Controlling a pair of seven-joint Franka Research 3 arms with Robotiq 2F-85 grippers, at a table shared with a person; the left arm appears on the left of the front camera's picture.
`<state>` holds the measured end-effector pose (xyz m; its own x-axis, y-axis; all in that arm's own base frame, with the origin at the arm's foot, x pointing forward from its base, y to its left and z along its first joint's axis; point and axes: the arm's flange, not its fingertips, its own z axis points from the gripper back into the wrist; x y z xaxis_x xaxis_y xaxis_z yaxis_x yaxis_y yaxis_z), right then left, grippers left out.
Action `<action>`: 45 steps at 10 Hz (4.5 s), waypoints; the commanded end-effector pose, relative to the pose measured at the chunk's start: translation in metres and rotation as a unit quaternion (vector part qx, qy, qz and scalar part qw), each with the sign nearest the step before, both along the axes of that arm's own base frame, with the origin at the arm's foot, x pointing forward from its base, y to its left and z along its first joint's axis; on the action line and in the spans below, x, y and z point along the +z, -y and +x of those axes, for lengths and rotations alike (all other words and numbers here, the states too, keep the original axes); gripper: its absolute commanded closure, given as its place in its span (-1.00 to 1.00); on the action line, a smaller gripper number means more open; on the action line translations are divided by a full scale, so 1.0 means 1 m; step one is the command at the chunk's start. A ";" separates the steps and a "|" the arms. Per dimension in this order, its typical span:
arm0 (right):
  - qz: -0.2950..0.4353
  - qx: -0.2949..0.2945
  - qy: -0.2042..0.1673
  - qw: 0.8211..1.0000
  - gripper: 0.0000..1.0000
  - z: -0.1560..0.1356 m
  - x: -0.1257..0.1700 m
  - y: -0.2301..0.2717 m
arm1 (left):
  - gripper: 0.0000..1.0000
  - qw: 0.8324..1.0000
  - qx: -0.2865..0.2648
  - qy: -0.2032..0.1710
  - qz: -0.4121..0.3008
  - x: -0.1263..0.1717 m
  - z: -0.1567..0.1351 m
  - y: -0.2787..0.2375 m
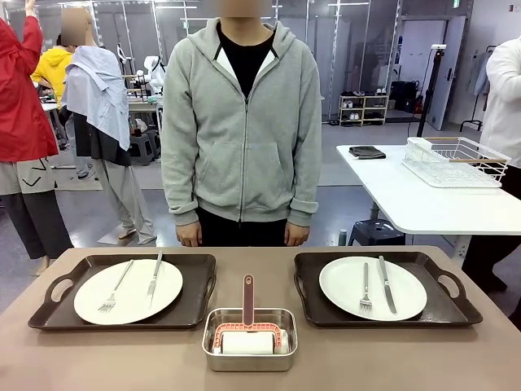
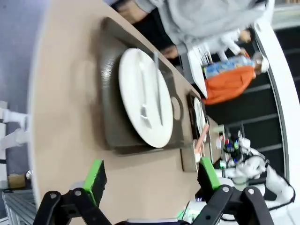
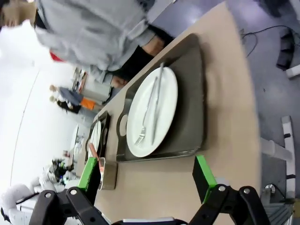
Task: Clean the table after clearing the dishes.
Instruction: When the left (or right) Handle tray is removed, use the left hand (or right hand) to clean the left (or right) side of the table with the Lint Roller.
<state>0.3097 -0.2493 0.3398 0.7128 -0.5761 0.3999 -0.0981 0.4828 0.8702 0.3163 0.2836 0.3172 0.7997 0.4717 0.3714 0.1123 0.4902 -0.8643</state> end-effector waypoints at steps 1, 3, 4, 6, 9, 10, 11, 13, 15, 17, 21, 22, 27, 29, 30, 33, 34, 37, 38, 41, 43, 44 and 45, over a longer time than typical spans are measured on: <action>0.000 -0.008 0.010 1.000 -1.00 0.007 -0.003 -0.006 | -1.00 0.999 0.045 0.012 -0.020 0.005 0.010 -0.013; -0.022 0.007 0.005 1.000 -1.00 0.013 -0.004 -0.013 | -1.00 0.999 0.042 0.014 -0.011 0.004 0.012 -0.014; 0.003 -0.010 -0.006 1.000 -1.00 -0.002 -0.004 0.004 | -1.00 0.999 0.049 0.001 -0.010 -0.002 -0.008 -0.023; 0.003 -0.010 -0.006 1.000 -1.00 -0.002 -0.004 0.004 | -1.00 0.999 0.049 0.001 -0.010 -0.002 -0.008 -0.023; 0.003 -0.010 -0.006 1.000 -1.00 -0.002 -0.004 0.004 | -1.00 0.999 0.049 0.001 -0.010 -0.002 -0.008 -0.023; 0.003 -0.010 -0.006 1.000 -1.00 -0.002 -0.004 0.004 | -1.00 0.999 0.049 0.001 -0.010 -0.002 -0.008 -0.023; 0.003 -0.010 -0.006 1.000 -1.00 -0.002 -0.004 0.004 | -1.00 0.999 0.049 0.001 -0.010 -0.002 -0.008 -0.023; 0.003 -0.010 -0.006 1.000 -1.00 -0.002 -0.004 0.004 | -1.00 0.999 0.049 0.001 -0.010 -0.002 -0.008 -0.023; 0.003 -0.010 -0.006 1.000 -1.00 -0.002 -0.004 0.004 | -1.00 0.999 0.049 0.001 -0.010 -0.002 -0.008 -0.023; 0.003 -0.010 -0.006 1.000 -1.00 -0.002 -0.004 0.004 | -1.00 0.999 0.049 0.001 -0.010 -0.002 -0.008 -0.023; 0.003 -0.010 -0.006 1.000 -1.00 -0.002 -0.004 0.004 | -1.00 0.999 0.049 0.001 -0.010 -0.002 -0.008 -0.023; 0.003 -0.010 -0.006 1.000 -1.00 -0.002 -0.004 0.004 | -1.00 0.999 0.049 0.001 -0.010 -0.002 -0.008 -0.023; 0.003 -0.010 -0.006 1.000 -1.00 -0.002 -0.004 0.004 | -1.00 0.999 0.049 0.001 -0.010 -0.002 -0.008 -0.023; 0.003 -0.010 -0.006 1.000 -1.00 -0.002 -0.004 0.004 | -1.00 0.999 0.049 0.001 -0.010 -0.002 -0.008 -0.023; 0.003 -0.010 -0.006 1.000 -1.00 -0.002 -0.004 0.004 | -1.00 0.999 0.049 0.001 -0.010 -0.002 -0.008 -0.023; 0.003 -0.010 -0.006 1.000 -1.00 -0.002 -0.004 0.004 | -1.00 0.999 0.049 0.001 -0.010 -0.002 -0.008 -0.023; 0.003 -0.010 -0.006 1.000 -1.00 -0.002 -0.004 0.004 | -1.00 0.999 0.049 0.001 -0.010 -0.002 -0.008 -0.023; 0.003 -0.010 -0.006 1.000 -1.00 -0.002 -0.004 0.004 | -1.00 0.999 0.049 0.001 -0.010 -0.002 -0.008 -0.023; 0.003 -0.010 -0.006 1.000 -1.00 -0.002 -0.004 0.004 | -1.00 0.999 0.049 0.001 -0.010 -0.002 -0.008 -0.023; 0.003 -0.010 -0.006 1.000 -1.00 -0.002 -0.004 0.004 | -1.00 0.999 0.049 0.001 -0.010 -0.002 -0.008 -0.023; -0.046 0.038 0.045 0.997 -1.00 0.006 0.020 -0.002 | -1.00 0.999 0.049 0.001 -0.010 -0.002 -0.008 -0.023; -0.112 0.073 0.086 0.987 -1.00 0.022 0.052 -0.015 | -1.00 0.999 0.049 0.001 -0.010 -0.002 -0.008 -0.023; -0.161 0.113 0.116 0.974 -1.00 0.042 0.086 -0.032 | -1.00 0.999 0.049 0.001 -0.010 -0.002 -0.008 -0.023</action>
